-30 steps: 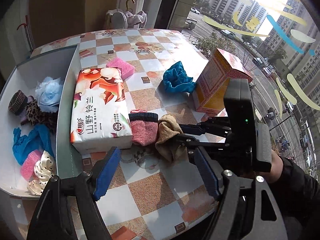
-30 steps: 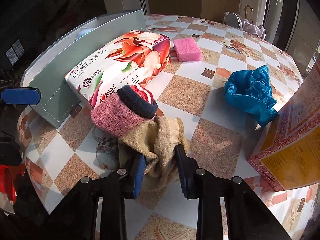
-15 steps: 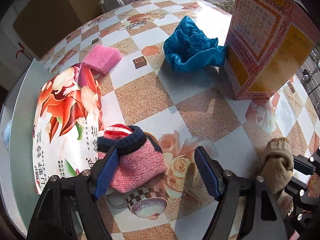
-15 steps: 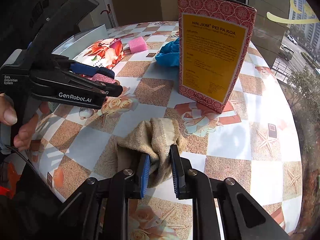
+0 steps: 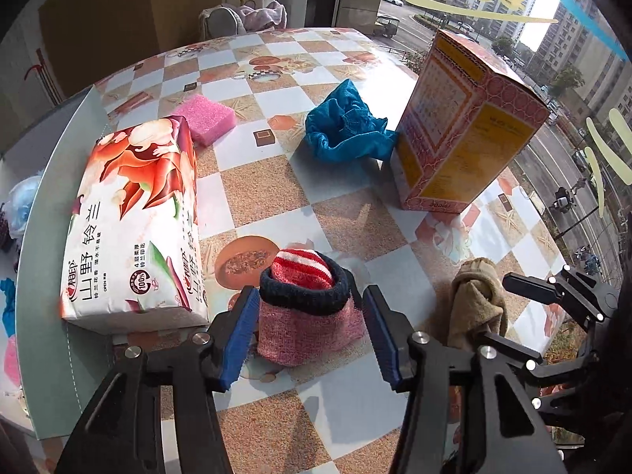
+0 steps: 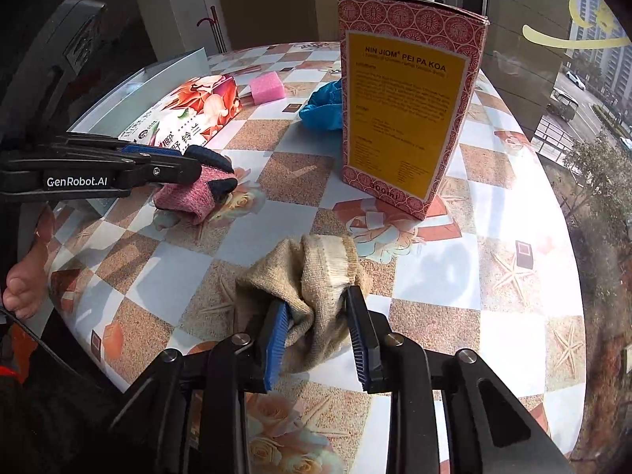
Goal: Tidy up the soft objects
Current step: 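Close the left gripper on the pink striped sock and lift it, then carry the pink striped sock and beige sock over the white box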
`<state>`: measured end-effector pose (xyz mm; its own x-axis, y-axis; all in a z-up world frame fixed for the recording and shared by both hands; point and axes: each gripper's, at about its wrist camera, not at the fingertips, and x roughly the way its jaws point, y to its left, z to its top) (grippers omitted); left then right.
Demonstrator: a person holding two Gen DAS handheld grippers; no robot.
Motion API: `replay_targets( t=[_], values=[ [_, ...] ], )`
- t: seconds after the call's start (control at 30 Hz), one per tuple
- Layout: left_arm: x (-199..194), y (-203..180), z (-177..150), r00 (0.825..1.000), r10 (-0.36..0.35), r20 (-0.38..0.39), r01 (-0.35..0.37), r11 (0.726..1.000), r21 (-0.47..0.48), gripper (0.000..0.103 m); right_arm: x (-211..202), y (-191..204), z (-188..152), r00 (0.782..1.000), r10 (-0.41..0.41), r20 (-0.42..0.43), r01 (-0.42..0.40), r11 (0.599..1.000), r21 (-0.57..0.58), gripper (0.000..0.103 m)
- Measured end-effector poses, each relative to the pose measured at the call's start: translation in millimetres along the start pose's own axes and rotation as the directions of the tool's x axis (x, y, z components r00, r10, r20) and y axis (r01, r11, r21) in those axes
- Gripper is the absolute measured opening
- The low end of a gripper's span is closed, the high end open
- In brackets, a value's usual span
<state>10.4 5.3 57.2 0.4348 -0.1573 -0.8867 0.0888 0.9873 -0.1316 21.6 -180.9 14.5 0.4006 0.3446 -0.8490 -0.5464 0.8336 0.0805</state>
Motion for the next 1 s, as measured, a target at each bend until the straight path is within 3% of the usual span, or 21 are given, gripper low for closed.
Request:
replay_targets(
  t=[0.03,0.07,0.33,0.4,0.43,0.47,0.57,0.67,0.83,0.9,1.0],
  values=[
    [0,1,-2,1.000,0.000,0.000,0.000,1.000,-0.005,0.077,-3,1,0,1.000,0.006,0.017,-0.006,1.000,0.003,0.075],
    [1,1,-3,1.000,-0.005,0.002,0.005,1.000,-0.007,0.077,-6,1,0,0.999,0.016,0.029,-0.017,1.000,0.004,0.079],
    [35,-5,-3,0.998,0.018,-0.068,-0.019,1.000,-0.021,0.078,12,6,7,1.000,0.004,0.007,-0.004,0.999,-0.048,0.079],
    [43,-7,-3,0.997,-0.007,-0.077,0.005,0.999,-0.035,0.048,29,9,10,0.999,-0.015,-0.030,0.013,0.998,-0.060,0.078],
    [42,-10,-4,0.998,0.010,-0.061,-0.011,1.000,-0.021,0.043,36,11,10,0.998,-0.013,-0.054,0.010,0.998,-0.061,0.072],
    [41,-11,-5,0.998,0.001,-0.064,-0.002,1.000,-0.012,0.022,40,12,11,0.997,-0.032,-0.067,0.028,0.998,-0.057,0.044],
    [28,-16,-17,0.999,0.021,-0.042,-0.021,1.000,0.001,0.022,26,6,9,1.000,0.010,-0.028,-0.010,1.000,0.002,0.028],
    [11,-26,-34,0.999,0.050,-0.008,-0.049,0.998,0.035,0.022,9,-4,0,0.998,-0.060,-0.004,0.060,0.997,0.046,0.028],
    [21,-28,-49,0.998,0.043,-0.045,-0.042,0.999,0.025,0.022,-5,-30,-13,0.988,-0.154,-0.016,0.155,0.975,0.157,0.028],
    [23,-27,-47,0.999,0.037,-0.036,-0.036,0.999,0.017,0.023,6,-36,-16,0.984,-0.168,-0.063,0.176,0.968,0.177,0.028],
    [23,-26,-49,0.999,0.031,-0.025,-0.031,1.000,-0.002,0.023,10,-37,-19,0.983,-0.177,-0.055,0.185,0.964,0.189,0.029]
  ],
)
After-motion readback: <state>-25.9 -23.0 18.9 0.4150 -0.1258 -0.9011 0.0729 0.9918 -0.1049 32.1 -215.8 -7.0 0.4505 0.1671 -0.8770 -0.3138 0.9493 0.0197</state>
